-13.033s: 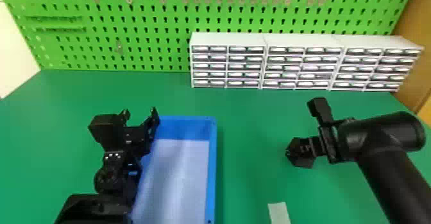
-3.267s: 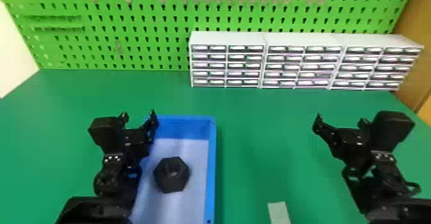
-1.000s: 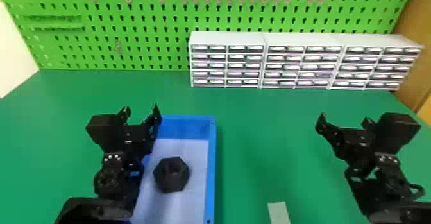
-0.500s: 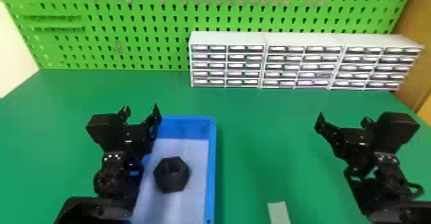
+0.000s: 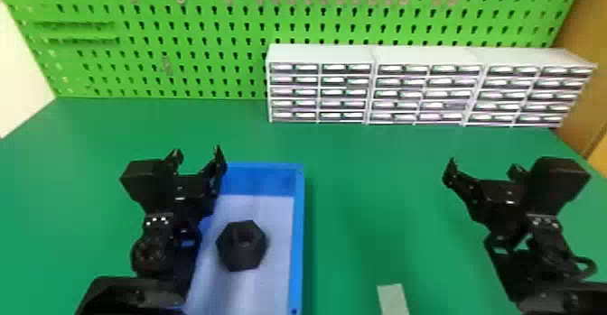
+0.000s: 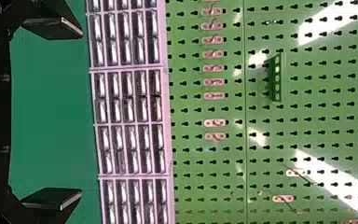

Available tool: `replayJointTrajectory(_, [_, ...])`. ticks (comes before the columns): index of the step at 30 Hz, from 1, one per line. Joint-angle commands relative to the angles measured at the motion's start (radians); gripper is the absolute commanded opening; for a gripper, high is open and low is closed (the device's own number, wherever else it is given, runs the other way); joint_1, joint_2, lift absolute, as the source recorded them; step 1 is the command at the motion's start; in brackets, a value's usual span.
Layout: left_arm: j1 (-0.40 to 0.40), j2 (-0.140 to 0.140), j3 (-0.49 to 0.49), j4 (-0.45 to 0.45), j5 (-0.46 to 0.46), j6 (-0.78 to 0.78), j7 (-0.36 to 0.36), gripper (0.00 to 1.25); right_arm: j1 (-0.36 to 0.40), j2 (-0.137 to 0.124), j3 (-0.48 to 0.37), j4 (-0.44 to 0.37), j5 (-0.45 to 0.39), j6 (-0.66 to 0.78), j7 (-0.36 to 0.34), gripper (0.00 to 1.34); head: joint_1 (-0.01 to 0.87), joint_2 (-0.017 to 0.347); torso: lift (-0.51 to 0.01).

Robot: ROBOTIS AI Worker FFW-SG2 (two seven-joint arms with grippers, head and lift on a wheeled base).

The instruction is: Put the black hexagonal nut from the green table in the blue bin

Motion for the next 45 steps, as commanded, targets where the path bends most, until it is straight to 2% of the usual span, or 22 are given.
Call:
replayJointTrajectory(1, [-0.001, -0.003, -0.001, 0.0, 0.0, 0.0, 0.0, 0.74, 0.002, 0.002, 0.0, 0.0, -0.003, 0.0, 0.0, 1.23, 0.657, 0.057, -0.095])
replayJointTrajectory(27, [0.004, -0.003, 0.004, -0.009, 0.0, 0.011, 0.0, 0.74, 0.005, 0.002, 0.005, 0.0, -0.003, 0.008, 0.0, 1.23, 0.657, 0.057, -0.095])
replayJointTrajectory(33, [0.005, -0.003, 0.014, -0.029, -0.037, 0.038, -0.009, 0.74, 0.005, 0.002, 0.003, 0.0, -0.003, 0.008, 0.0, 1.23, 0.657, 0.057, -0.095])
replayJointTrajectory(45, [0.01, -0.003, 0.027, -0.034, -0.052, 0.072, -0.017, 0.74, 0.005, 0.002, 0.001, 0.0, 0.0, 0.015, 0.0, 1.23, 0.657, 0.057, -0.095])
